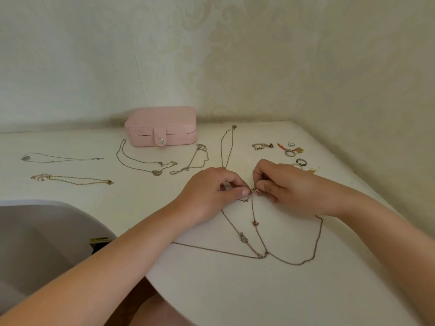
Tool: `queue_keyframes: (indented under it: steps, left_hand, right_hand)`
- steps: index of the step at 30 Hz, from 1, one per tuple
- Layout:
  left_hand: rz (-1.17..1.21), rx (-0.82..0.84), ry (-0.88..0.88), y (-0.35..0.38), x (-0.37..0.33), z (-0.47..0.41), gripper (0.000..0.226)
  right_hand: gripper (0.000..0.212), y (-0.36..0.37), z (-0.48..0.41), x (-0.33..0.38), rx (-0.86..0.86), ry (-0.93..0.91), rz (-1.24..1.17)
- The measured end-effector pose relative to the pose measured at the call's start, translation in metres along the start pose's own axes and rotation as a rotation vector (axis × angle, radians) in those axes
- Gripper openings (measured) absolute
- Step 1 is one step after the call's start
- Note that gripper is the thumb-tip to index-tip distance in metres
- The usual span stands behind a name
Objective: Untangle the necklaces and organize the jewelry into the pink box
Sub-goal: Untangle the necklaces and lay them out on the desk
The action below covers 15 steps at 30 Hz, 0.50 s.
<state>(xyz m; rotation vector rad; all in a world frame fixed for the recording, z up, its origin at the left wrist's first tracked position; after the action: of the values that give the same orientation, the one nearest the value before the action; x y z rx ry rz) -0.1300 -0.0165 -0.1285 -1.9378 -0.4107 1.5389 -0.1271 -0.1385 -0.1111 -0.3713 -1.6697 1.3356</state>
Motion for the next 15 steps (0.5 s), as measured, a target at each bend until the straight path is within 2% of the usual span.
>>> queue_keyframes:
  steps: [3,9,15]
  left_hand:
    - [0.035,0.001,0.005,-0.001,-0.003,0.001,0.01]
    - [0.28,-0.037,-0.045,-0.003,-0.002,0.0,0.019]
    - [0.322,-0.102,-0.102,-0.01,0.001,-0.003,0.015]
  right_hand:
    - [0.017,0.001,-0.001,0.001,-0.02,-0.006,-0.061]
    - [0.013,-0.011,0.0,0.001,-0.128,-0.016,-0.229]
    - [0.018,-0.018,0.001,-0.003,-0.171,0.032,-0.165]
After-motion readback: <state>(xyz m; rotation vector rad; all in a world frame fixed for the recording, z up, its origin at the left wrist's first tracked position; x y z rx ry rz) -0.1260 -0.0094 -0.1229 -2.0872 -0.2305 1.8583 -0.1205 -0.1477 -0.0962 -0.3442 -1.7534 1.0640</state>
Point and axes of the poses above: each hand's wrist, its own z-axis away from the middle knuckle, its own y-axis out of the palm, x = y × z, the point moved 8 cm from there along -z, towards the middle knuckle, and after that the axes turned 2 degrees about z, right-handed, at the moved point
